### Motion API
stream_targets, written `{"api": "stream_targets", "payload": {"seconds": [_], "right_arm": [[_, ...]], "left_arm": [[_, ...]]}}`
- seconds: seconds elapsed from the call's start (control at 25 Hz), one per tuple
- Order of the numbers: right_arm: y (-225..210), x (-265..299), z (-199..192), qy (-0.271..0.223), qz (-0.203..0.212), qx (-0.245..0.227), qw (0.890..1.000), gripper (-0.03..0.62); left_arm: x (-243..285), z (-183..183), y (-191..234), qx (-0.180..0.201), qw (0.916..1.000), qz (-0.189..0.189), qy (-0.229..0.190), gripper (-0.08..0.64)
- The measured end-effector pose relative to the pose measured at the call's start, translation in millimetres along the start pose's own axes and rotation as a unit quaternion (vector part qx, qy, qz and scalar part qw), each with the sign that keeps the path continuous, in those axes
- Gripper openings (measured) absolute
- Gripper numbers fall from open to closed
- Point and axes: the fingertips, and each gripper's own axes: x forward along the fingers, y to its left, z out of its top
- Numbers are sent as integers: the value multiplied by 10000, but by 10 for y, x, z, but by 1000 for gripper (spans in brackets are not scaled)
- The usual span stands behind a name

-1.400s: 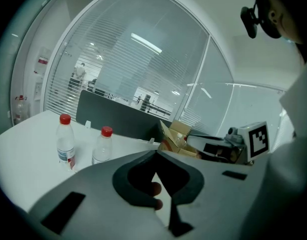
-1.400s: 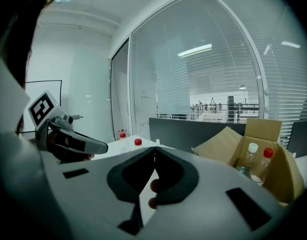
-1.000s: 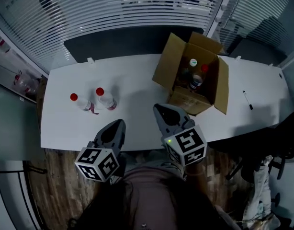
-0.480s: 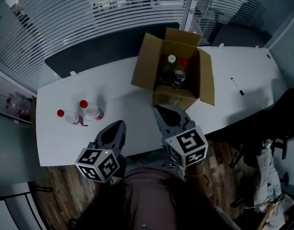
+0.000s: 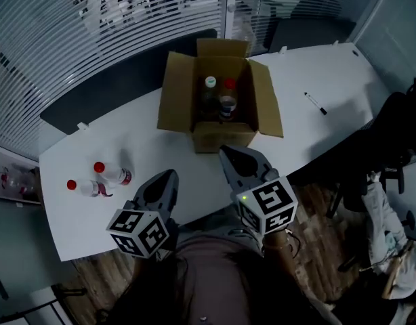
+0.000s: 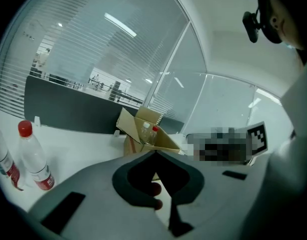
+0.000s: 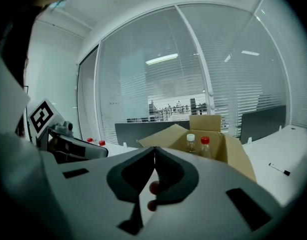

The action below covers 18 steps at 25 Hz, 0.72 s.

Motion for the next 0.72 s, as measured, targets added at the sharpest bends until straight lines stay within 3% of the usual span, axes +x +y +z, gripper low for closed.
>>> {"api": "stream_targets", "payload": {"seconds": [0.72], "right_arm": [[-612,75,207,-257,-615,19,9978,25]], "left_arm": [[292,11,0,62,9998,-181,109,8]]}}
